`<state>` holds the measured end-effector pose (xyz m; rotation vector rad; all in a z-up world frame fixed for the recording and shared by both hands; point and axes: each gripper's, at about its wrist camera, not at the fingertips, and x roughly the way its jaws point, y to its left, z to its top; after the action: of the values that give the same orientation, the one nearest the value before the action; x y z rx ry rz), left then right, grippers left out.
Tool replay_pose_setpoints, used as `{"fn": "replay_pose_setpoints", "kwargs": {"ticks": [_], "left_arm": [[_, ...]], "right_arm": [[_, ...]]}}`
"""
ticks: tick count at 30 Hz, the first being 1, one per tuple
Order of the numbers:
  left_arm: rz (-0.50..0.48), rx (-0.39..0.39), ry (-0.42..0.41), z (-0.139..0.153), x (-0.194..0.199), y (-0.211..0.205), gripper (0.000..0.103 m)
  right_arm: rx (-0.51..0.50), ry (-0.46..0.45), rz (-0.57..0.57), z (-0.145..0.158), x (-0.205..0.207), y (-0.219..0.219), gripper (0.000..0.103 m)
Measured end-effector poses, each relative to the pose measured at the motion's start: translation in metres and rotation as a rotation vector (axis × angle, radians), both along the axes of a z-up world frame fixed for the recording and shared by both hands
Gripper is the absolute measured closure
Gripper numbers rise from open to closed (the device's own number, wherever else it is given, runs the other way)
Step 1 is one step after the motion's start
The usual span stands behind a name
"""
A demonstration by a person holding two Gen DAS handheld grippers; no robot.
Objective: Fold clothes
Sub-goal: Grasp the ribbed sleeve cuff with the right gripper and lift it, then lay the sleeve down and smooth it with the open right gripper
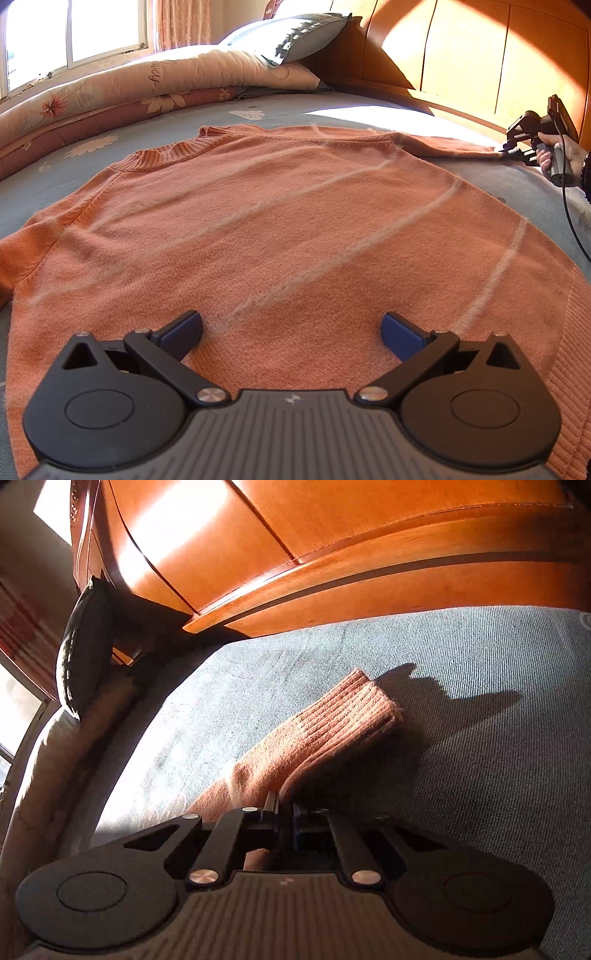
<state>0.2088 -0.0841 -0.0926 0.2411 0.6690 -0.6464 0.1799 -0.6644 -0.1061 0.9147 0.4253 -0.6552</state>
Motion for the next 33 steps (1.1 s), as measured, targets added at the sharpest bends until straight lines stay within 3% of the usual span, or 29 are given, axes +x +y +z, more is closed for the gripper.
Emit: {"fn": "replay_pose_setpoints", "kwargs": {"ticks": [6, 10, 14, 16, 20, 25, 33], "left_arm": [[-0.001, -0.002, 0.000, 0.000, 0.000, 0.000, 0.001], [0.000, -0.001, 0.000, 0.000, 0.000, 0.000, 0.001], [0.000, 0.000, -0.002, 0.000, 0.000, 0.000, 0.001], [0.001, 0.001, -0.002, 0.000, 0.000, 0.000, 0.001], [0.001, 0.002, -0.003, 0.000, 0.000, 0.000, 0.001], [0.001, 0.002, -0.002, 0.000, 0.000, 0.000, 0.001], [-0.002, -0.003, -0.002, 0.000, -0.001, 0.001, 0.001]], "right_arm": [[-0.174, 0.034, 0.019, 0.018, 0.018, -0.006, 0.095], [-0.269, 0.144, 0.051, 0.016, 0.036, -0.004, 0.087], [-0.113, 0.101, 0.025, 0.012, 0.021, -0.003, 0.069], [-0.041, 0.061, 0.043, 0.015, 0.013, 0.004, 0.068], [-0.006, 0.034, 0.166, 0.029, 0.014, 0.034, 0.068], [0.019, 0.010, 0.371, 0.049, 0.046, 0.081, 0.065], [-0.174, 0.098, 0.743, 0.070, 0.139, 0.163, 0.063]]}}
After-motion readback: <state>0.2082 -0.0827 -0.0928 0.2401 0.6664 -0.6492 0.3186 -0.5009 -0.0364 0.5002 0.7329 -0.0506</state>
